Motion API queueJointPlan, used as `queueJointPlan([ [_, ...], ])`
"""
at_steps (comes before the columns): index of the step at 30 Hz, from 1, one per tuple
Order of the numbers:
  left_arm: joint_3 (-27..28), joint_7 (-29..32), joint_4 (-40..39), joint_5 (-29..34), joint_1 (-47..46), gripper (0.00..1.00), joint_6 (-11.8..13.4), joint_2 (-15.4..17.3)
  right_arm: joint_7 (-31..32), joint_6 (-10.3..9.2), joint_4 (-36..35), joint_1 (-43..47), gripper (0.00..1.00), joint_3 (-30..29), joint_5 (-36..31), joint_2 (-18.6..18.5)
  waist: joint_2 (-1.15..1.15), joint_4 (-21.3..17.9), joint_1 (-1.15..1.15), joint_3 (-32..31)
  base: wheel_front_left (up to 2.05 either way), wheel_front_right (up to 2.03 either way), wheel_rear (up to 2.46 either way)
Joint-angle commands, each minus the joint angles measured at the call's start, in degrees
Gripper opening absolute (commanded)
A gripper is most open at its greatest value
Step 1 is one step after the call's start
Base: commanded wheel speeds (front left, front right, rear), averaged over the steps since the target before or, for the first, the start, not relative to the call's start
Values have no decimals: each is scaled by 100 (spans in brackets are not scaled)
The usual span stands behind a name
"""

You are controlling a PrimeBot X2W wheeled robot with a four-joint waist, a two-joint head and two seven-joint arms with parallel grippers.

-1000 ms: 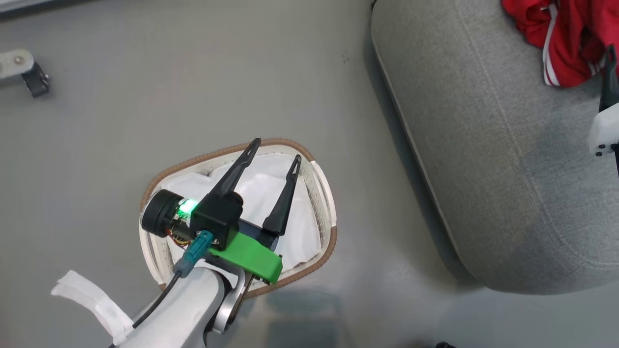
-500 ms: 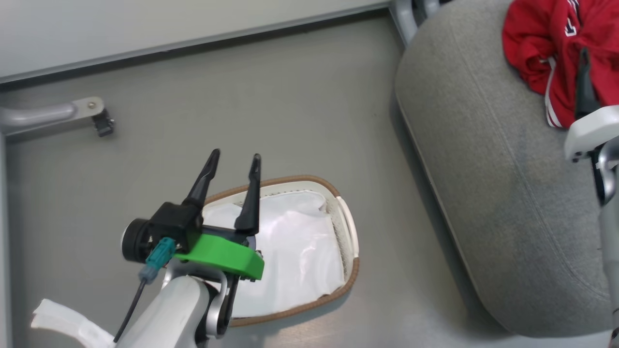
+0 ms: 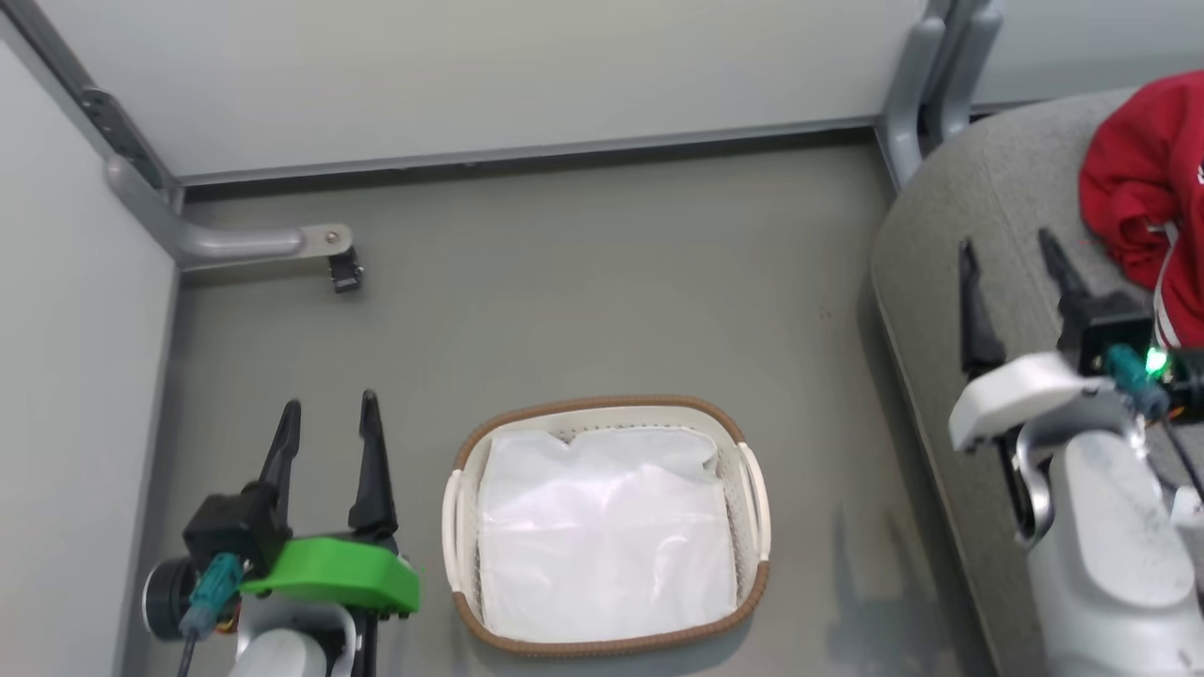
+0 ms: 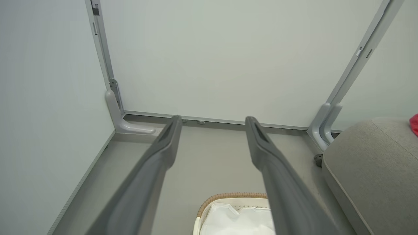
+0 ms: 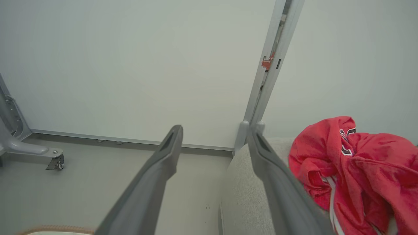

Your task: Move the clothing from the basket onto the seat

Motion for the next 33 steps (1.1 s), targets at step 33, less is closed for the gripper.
queueJointPlan([
  [33,1174,-19,381,632,1050,100,-787,-785,-14,-8,-1099,2230,100,874,1313,121,0,293,0,-685,0,0,0],
])
